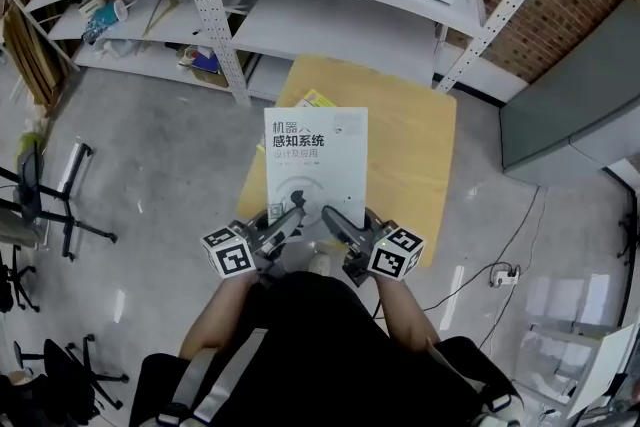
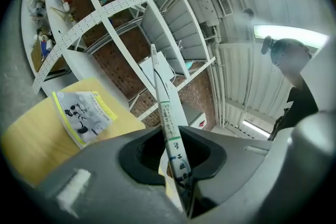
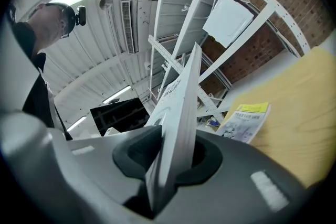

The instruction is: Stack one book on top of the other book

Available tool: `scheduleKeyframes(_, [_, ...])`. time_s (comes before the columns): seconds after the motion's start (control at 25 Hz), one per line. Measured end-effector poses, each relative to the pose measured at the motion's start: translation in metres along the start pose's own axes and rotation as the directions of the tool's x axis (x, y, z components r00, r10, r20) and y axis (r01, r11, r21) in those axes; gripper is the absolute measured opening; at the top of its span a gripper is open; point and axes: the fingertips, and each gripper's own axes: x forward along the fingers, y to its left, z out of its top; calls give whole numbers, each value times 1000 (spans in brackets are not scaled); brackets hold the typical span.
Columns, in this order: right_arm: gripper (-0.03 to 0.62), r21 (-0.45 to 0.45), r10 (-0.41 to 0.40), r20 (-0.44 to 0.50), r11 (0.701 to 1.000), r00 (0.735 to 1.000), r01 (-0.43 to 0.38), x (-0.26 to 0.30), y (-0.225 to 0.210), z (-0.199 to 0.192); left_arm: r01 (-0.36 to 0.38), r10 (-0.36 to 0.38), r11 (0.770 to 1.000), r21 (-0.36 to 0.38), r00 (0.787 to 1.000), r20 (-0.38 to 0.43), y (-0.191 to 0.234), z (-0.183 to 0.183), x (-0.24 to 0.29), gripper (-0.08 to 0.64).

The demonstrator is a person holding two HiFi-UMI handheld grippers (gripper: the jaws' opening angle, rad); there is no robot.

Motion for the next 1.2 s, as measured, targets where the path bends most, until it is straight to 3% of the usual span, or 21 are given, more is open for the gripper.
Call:
scheduleKeyframes(0.4, [95,131,-122,-30,983,992,125,-11,-34,-28,-3,-13,994,-111,989,-149,31,-31,17,77])
scheduleKeyframes(0.72, [95,190,-201,-37,960,979,204,-5,-48,-34,1,-36,985,-171,978,-205,53,-33,23,78])
scheduleKeyframes(0.96, [100,219,-282,-57,932,958,288,36,-85,-40,-58,6,987,-152,947,-322,107,-14,34,83])
scheduleKeyframes(1.2, [101,300,-372,-34,882,928,364,63,-112,-44,-76,11,988,-134,902,-432,145,1,45,86])
